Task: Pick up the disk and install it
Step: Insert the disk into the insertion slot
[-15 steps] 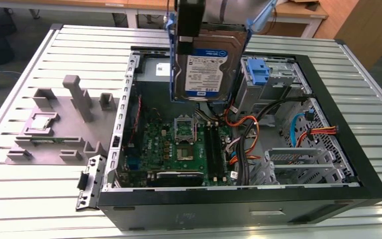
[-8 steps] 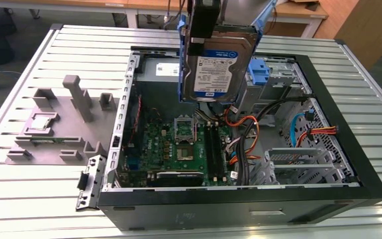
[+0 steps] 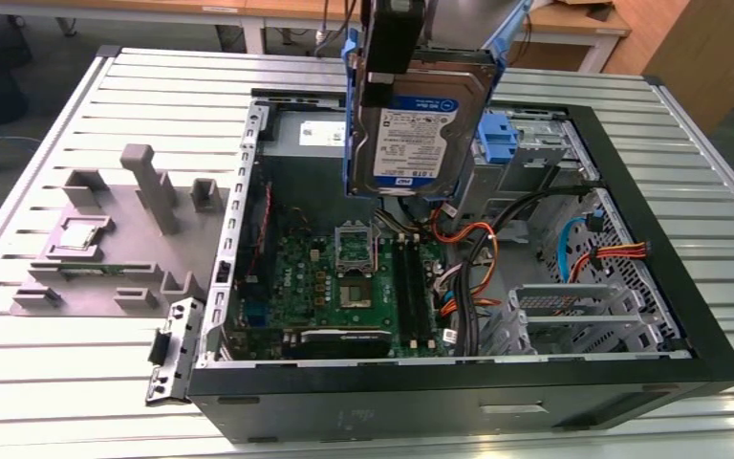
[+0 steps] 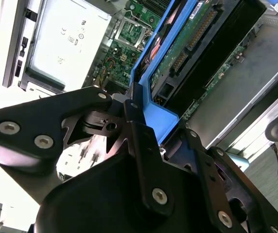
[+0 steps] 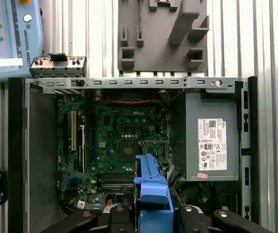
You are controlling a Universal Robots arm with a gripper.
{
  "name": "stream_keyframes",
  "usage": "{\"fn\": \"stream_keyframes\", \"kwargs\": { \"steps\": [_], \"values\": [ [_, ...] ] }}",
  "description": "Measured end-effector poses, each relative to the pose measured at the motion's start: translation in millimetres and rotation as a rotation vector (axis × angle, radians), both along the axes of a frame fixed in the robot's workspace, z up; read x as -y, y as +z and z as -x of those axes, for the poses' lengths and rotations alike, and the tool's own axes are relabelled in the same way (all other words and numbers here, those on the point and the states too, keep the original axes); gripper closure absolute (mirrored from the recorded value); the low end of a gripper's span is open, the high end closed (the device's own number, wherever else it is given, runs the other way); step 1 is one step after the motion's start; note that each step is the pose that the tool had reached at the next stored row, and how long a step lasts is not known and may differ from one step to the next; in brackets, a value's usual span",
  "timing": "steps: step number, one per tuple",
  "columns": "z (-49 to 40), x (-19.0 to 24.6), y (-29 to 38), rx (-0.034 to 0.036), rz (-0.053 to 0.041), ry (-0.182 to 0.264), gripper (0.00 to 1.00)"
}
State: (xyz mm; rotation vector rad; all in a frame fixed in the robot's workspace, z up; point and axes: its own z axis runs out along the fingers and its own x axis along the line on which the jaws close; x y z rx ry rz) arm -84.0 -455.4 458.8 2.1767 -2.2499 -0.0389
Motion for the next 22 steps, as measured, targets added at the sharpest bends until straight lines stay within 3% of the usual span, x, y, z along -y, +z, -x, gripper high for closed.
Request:
{"fn": "stream_keyframes", "kwargs": {
  "steps": [6,10,11,16,22],
  "values": [
    [0.0,0.8,1.8,0.0000,0.0000,0.000,0.63],
    [0.0,0.8,7.4,0.0001,0.0000,0.000,0.63],
    [0.0,0.8,11.9,0.0001,0.0000,0.000,0.63],
    [0.0,1.5,12.2,0.0000,0.0009,0.000,0.63],
    [0.0,6.4,12.1,0.0000,0.0009,0.000,0.63]
  ]
}}
